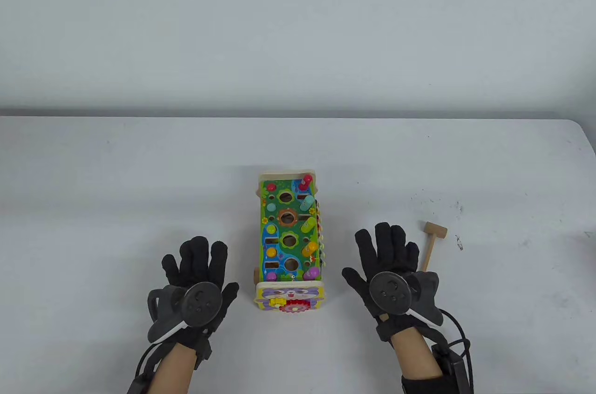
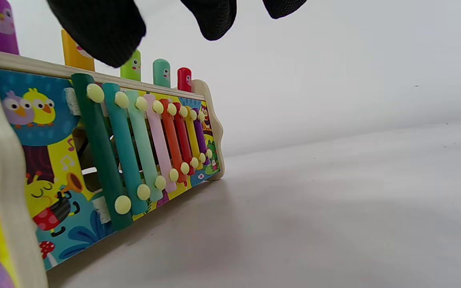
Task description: Whack-a-mole
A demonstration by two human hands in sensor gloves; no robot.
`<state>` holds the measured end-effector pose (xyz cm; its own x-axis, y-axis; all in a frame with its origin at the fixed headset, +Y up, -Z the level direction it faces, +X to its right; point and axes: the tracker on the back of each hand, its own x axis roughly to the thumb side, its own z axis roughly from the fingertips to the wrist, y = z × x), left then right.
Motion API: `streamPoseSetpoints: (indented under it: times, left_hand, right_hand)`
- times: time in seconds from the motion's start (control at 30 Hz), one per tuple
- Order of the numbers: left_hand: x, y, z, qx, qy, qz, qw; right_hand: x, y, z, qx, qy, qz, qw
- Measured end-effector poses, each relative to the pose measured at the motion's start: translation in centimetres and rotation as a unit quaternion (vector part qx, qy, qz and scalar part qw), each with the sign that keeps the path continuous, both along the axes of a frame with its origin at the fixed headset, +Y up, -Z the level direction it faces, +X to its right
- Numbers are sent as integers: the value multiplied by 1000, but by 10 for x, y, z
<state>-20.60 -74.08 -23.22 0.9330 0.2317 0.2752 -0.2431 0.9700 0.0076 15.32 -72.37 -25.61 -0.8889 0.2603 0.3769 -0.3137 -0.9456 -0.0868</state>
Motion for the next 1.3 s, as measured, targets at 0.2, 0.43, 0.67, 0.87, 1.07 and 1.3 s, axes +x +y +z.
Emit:
streamPoseSetpoints:
  times: [0.2, 0.43, 0.67, 0.87, 1.07, 1.3]
  left_hand:
    - [1, 0, 0, -4, 0, 0, 1000]
    - [1, -1, 0, -7, -2, 2, 1000]
    - [1, -1, 0, -10, -2, 7, 1000]
    - [2, -2, 0, -14, -4, 12, 1000]
    - [1, -2, -1, -17, 6, 0, 1000]
    - [0, -3, -1, -27, 11, 3, 1000]
  right_hand:
    - [0, 0, 0, -1, 0, 1, 1000]
    - [4, -2, -2, -8, -13, 0, 1000]
    - [32, -10, -14, -29, -121, 23, 992]
    - [74, -22, -24, -77, -260, 63, 961]
    - [106, -31, -28, -114, -335, 66, 933]
    - [118, -48, -33, -179, -361, 76, 912]
